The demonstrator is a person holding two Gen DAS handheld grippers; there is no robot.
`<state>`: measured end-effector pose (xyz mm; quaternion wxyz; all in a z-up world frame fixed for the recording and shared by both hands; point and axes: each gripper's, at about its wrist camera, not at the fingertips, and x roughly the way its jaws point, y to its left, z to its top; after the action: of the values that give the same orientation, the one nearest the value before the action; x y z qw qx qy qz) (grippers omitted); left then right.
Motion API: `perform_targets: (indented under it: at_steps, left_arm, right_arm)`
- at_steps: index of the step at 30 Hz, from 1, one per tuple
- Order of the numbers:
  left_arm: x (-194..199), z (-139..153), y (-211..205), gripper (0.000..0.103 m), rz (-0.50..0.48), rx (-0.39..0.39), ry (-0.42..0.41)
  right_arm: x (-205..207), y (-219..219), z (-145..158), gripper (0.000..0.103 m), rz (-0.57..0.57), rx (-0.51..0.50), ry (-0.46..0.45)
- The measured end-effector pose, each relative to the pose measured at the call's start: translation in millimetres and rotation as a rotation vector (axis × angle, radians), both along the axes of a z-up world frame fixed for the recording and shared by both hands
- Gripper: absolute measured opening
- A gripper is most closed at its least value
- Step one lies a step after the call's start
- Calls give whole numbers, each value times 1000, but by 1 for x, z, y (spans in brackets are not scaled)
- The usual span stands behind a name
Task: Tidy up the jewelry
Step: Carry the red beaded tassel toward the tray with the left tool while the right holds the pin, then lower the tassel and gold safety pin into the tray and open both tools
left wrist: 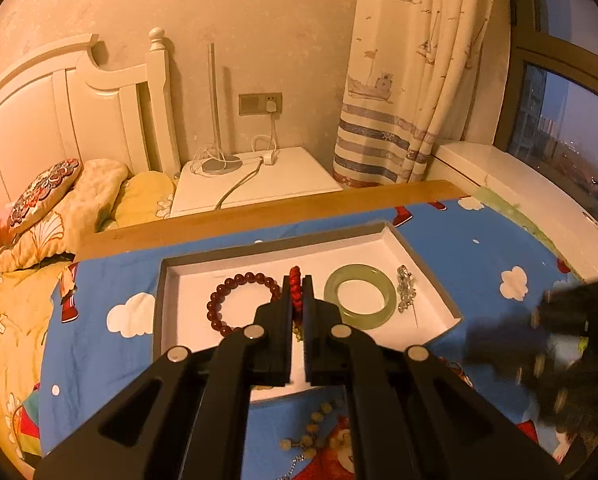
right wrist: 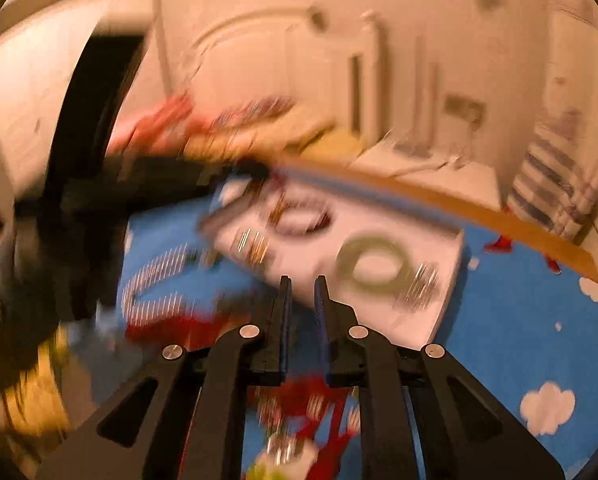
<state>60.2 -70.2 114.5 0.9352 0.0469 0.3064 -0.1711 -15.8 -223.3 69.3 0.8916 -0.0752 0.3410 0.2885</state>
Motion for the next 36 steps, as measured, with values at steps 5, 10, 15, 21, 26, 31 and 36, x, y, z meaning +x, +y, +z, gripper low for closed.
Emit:
perform_targets:
  at_steps: [5, 10, 15, 21, 26, 31, 36]
  left_arm:
    - [-12, -5, -2, 3, -20, 17, -7]
    - [-21, -14, -12, 3, -39, 51, 0]
    - [-22, -20, -11, 4, -39, 55, 13]
    - [-17, -22, -7, 4, -33, 56, 24]
    - [-6, -19, -6, 4, -27, 58, 21]
    - [26, -13, -9, 4, 1, 63, 25]
    - [64, -14, -15, 5, 30, 94, 46]
  right_arm:
    - [-29, 6, -52, 14, 89, -108, 143]
    - [-29, 4, -64, 16, 68, -115, 122]
    - [-39, 6, -68, 13, 103, -128, 95]
    - [-36, -8, -52, 13, 37, -73, 68]
    - [-13, -2, -28, 13, 10, -56, 2]
    - [34, 9, -13, 13, -35, -31, -38]
    - [77, 27, -21, 14, -51, -1, 16]
